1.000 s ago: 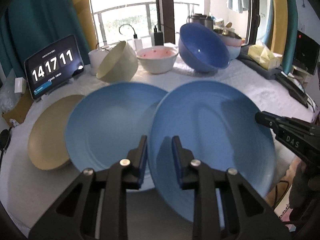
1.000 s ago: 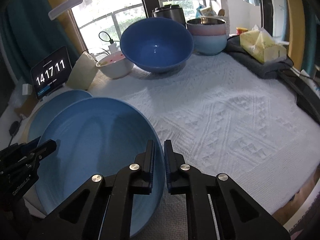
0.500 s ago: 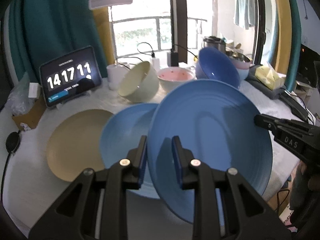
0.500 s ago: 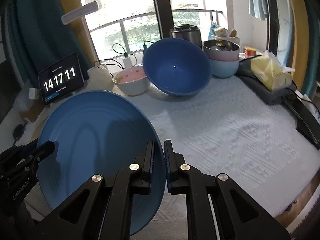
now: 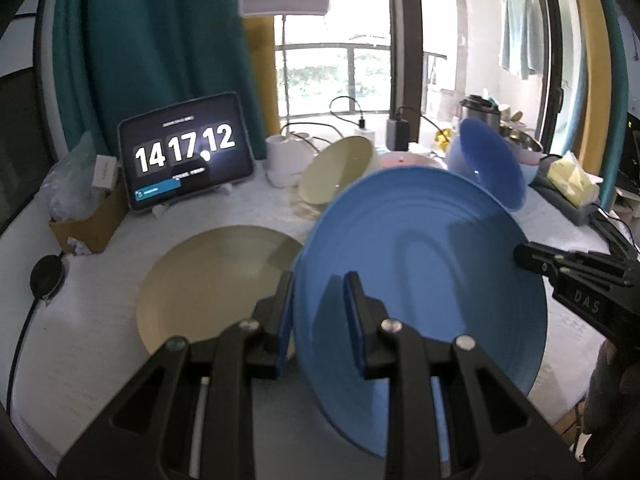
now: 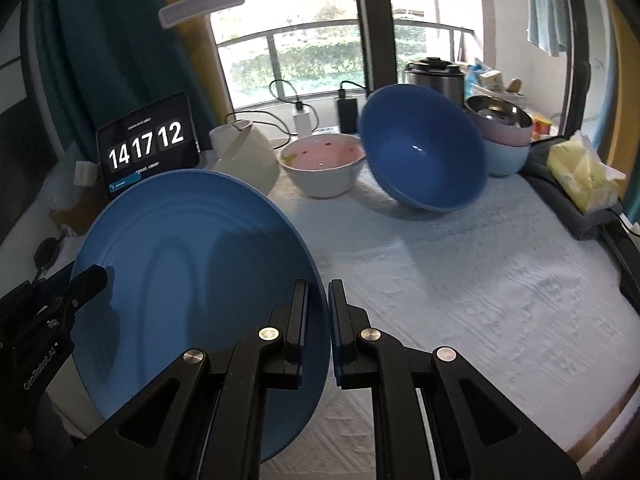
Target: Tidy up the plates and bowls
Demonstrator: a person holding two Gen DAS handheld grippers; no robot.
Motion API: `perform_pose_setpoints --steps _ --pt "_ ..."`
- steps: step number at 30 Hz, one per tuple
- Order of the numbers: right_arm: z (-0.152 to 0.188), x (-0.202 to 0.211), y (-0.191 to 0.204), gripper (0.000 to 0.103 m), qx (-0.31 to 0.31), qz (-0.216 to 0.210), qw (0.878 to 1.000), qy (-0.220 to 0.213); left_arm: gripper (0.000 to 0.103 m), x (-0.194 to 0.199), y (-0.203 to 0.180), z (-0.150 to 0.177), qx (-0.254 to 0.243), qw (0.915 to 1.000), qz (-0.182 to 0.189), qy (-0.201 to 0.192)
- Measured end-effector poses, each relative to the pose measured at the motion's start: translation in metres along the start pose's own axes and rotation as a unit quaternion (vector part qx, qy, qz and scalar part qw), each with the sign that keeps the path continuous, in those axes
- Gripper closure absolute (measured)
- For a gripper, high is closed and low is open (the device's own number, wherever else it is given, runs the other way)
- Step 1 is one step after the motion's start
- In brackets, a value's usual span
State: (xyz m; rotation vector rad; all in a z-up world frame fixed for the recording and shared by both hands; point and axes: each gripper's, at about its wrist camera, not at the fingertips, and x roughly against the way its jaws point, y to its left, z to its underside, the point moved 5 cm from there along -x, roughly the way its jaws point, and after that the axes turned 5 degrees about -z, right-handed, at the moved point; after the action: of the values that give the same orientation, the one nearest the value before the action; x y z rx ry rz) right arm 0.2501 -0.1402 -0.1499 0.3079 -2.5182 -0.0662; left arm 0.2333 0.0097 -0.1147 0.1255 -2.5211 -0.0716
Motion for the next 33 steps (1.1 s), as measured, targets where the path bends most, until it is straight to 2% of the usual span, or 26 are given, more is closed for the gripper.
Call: perform_pose_setpoints --steps 11,15,27,33 --pt "-0.012 -0.028 0.016 0.091 0.008 -0.003 1.000 0.014 0.078 -0.024 0.019 -0.001 -0.003 0.9997 -0.018 0.014" --pt "-0.013 -0.039 0.016 0.091 0.006 -0.001 1.000 0.022 0.077 -0.036 0.018 0.003 -0.010 0.9991 -0.022 0.034" --pt "-0.003 -0.066 0.000 0.088 -0.010 0.006 0.999 0.053 0.072 -0.056 0.003 0.013 -0.024 0.9973 -0.008 0.069" --pt "-0.002 -0.070 0.000 0.089 -0.008 -0.001 0.999 0.053 0.063 -0.064 0.001 0.018 -0.019 0.9960 0.002 0.087"
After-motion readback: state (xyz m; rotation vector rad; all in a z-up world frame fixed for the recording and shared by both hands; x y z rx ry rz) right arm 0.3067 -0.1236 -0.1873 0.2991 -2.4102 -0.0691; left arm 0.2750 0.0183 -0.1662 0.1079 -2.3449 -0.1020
